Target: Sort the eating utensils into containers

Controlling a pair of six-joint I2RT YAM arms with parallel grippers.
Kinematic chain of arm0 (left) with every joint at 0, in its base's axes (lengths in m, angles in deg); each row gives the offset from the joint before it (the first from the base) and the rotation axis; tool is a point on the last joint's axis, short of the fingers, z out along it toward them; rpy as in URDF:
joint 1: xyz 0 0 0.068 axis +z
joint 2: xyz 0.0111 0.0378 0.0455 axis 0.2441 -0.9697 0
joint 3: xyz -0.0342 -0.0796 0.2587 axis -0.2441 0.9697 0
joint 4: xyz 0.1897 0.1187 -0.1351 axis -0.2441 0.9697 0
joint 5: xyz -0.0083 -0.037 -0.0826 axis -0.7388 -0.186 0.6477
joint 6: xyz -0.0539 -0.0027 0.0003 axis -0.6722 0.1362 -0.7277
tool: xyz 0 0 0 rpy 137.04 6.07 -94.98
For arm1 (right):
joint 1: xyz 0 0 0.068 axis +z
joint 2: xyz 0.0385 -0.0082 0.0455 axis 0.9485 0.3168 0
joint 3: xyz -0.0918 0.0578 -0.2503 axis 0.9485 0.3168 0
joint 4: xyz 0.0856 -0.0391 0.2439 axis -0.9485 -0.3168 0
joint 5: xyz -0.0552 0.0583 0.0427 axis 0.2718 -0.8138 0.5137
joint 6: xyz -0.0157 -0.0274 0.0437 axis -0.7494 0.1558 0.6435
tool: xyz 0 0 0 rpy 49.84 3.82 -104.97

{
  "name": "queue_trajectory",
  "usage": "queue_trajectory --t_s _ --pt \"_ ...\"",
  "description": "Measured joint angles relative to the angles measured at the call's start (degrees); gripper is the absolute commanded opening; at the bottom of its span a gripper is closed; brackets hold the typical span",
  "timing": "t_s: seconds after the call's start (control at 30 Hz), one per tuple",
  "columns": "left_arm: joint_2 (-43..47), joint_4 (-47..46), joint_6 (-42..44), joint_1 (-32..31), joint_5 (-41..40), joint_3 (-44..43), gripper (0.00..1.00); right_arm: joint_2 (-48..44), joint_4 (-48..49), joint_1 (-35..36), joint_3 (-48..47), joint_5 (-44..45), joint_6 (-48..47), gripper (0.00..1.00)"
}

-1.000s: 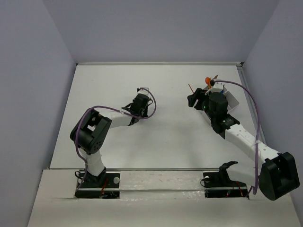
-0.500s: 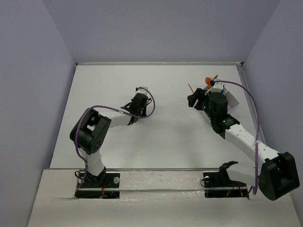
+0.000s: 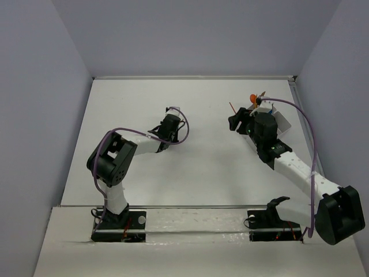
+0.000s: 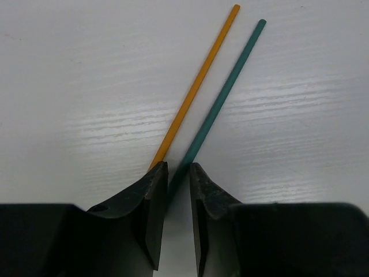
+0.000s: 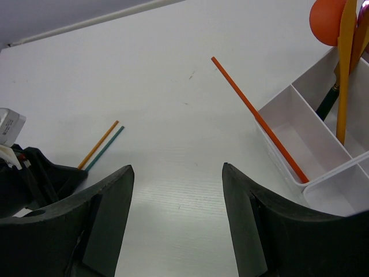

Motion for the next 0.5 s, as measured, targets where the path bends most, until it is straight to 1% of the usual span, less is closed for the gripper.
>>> queue_trajectory --t_s 0.2,0.4,0.5 --pt "-0.4 0.2 0.0 0.0 0.9 0.0 0.20 -0.5 0.0 0.0 0.0 0.0 0.3 0.68" --pt "-0.4 -0.1 -0.1 0.0 2.6 0.0 0.21 -0.6 0.0 0.0 0.0 -0.4 0.4 0.69" --pt "-0.7 -0.8 -0.3 0.0 3.5 0.0 0.20 -0.6 -0.5 0.0 0.0 -1.2 0.4 0.70"
